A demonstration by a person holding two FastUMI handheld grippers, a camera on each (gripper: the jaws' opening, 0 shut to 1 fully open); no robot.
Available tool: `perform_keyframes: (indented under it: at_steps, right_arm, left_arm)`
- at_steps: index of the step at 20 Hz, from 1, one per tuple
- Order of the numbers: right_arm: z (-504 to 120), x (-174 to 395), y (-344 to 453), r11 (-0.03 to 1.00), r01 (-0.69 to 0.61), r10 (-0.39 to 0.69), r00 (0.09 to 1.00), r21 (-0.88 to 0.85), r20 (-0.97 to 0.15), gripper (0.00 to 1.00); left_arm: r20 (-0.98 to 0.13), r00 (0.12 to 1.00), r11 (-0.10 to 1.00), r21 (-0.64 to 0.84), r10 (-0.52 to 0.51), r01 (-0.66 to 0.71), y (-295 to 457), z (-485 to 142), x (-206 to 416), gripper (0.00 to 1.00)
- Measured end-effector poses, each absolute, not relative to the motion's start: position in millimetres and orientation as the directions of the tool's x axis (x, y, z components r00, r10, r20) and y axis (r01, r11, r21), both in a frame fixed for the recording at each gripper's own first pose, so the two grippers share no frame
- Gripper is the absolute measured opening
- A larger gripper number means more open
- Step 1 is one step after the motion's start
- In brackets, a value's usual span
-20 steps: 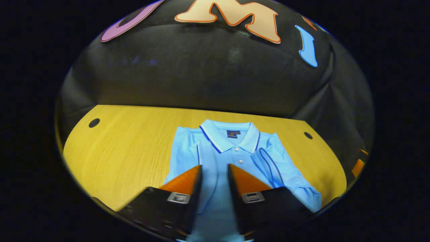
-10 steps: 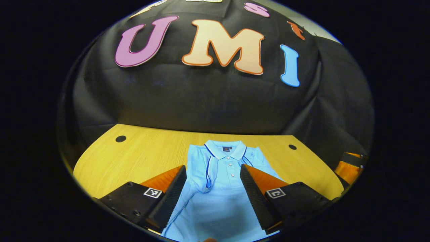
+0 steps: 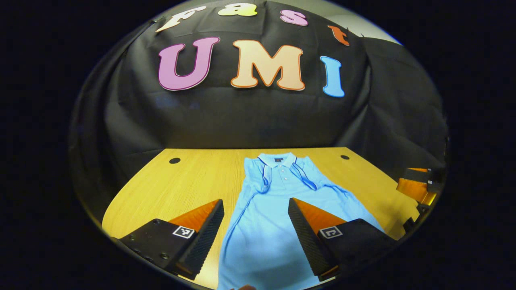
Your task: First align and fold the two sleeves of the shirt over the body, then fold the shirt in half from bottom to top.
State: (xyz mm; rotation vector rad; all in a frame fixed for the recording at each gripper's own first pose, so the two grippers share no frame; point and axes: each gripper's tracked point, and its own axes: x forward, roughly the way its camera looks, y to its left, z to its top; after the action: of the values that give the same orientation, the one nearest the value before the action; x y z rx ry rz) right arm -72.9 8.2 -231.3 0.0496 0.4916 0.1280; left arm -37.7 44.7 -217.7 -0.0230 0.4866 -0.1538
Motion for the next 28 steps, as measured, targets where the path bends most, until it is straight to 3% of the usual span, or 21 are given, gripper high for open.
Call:
perform_keyframes:
  at_steps: [5, 13, 23, 24, 26, 27, 28]
  right_arm:
    - [-260.4, -122.2, 9.0, 0.990, -0.131, 0.140, 0.834, 0.055, -0.534, 0.99]
    - [-323.2, -192.4, 18.3, 0.981, -0.191, 0.162, 0.728, 0.030, -0.666, 0.99]
    - [-373.1, -211.2, 14.8, 0.986, -0.151, 0.149, 0.632, 0.067, -0.760, 0.95]
    - [-374.0, -210.1, 17.0, 0.985, -0.159, 0.152, 0.635, 0.064, -0.758, 0.99]
    - [-373.1, -215.2, 23.5, 0.980, -0.184, 0.181, 0.627, 0.081, -0.758, 0.95]
    - [-374.5, -216.5, 27.6, 0.977, -0.195, 0.192, 0.621, 0.088, -0.760, 0.92]
    - [-372.2, -215.7, 33.0, 0.972, -0.212, 0.210, 0.624, 0.096, -0.753, 0.70]
  left_arm:
    - [-0.529, 0.835, 0.989, -0.079, -0.149, 0.127, 53.4, -246.7, -90.0, 0.96]
    - [-0.659, 0.727, 0.974, -0.040, -0.193, 0.222, 54.6, -311.2, -161.2, 0.96]
    - [-0.697, 0.696, 0.974, -0.020, -0.174, 0.224, 56.1, -334.9, -180.1, 0.97]
    - [-0.705, 0.685, 0.974, -0.037, -0.183, 0.223, 55.3, -336.4, -183.4, 0.97]
    - [-0.701, 0.683, 0.969, -0.048, -0.207, 0.244, 53.5, -333.1, -183.4, 0.96]
    - [-0.690, 0.688, 0.964, -0.053, -0.224, 0.261, 46.5, -334.3, -184.2, 0.89]
    - [-0.685, 0.686, 0.957, -0.062, -0.248, 0.284, 37.0, -335.7, -184.6, 0.83]
